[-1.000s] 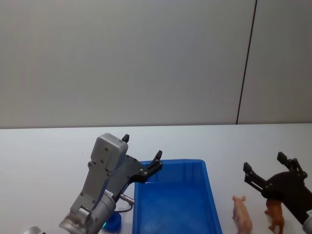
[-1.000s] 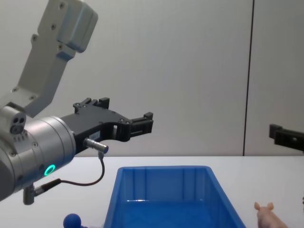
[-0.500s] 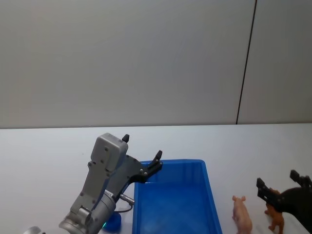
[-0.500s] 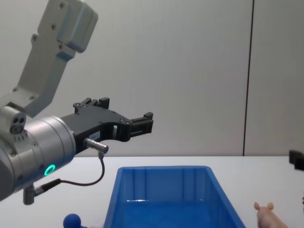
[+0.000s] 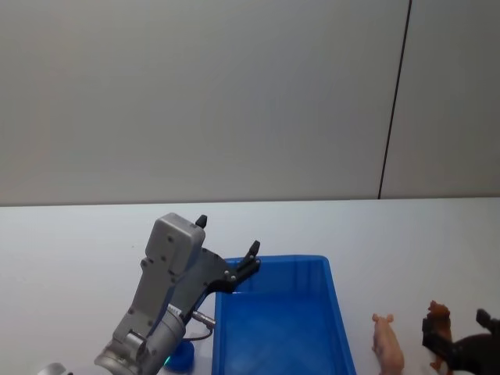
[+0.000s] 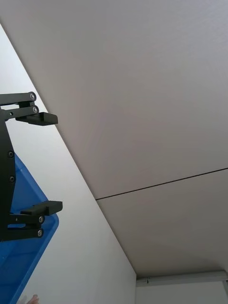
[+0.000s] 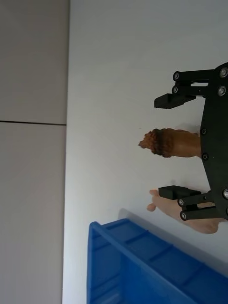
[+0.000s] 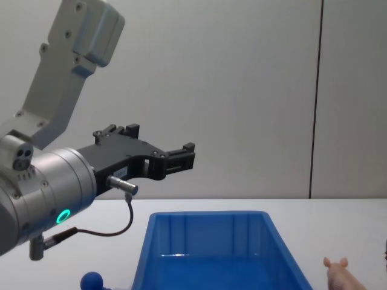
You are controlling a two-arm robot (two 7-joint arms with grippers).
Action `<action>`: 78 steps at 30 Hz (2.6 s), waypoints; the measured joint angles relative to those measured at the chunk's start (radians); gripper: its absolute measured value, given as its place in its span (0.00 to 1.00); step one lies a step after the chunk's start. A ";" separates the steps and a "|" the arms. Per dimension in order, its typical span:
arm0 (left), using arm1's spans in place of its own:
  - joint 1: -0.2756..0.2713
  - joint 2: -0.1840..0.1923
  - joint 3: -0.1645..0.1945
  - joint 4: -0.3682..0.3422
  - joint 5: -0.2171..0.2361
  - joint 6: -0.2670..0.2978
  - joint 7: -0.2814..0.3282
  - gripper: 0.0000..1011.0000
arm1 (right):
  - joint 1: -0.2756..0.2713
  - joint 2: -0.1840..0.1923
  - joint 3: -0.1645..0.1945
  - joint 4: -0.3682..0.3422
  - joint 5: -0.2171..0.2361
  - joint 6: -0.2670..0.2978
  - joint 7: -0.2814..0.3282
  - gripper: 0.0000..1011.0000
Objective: Pick up the two dolls from the table and place them into the box.
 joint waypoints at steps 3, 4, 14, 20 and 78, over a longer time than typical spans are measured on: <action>0.000 0.000 0.000 0.000 0.000 0.000 0.000 0.99 | -0.001 -0.009 -0.004 0.013 -0.002 0.008 -0.009 0.99; 0.000 0.000 0.000 0.000 0.000 0.000 0.000 0.99 | 0.000 -0.013 -0.006 0.021 -0.003 0.012 -0.013 0.99; 0.000 0.000 0.000 0.000 0.000 0.000 0.000 0.99 | 0.026 -0.047 -0.018 0.087 -0.011 0.024 -0.016 0.98; 0.000 0.000 0.000 0.000 0.000 0.000 0.000 0.99 | 0.051 -0.068 -0.024 0.133 -0.012 0.030 -0.009 0.85; 0.000 0.000 0.000 0.000 0.000 0.000 0.000 0.99 | 0.230 -0.158 -0.077 0.173 -0.156 0.004 0.312 0.28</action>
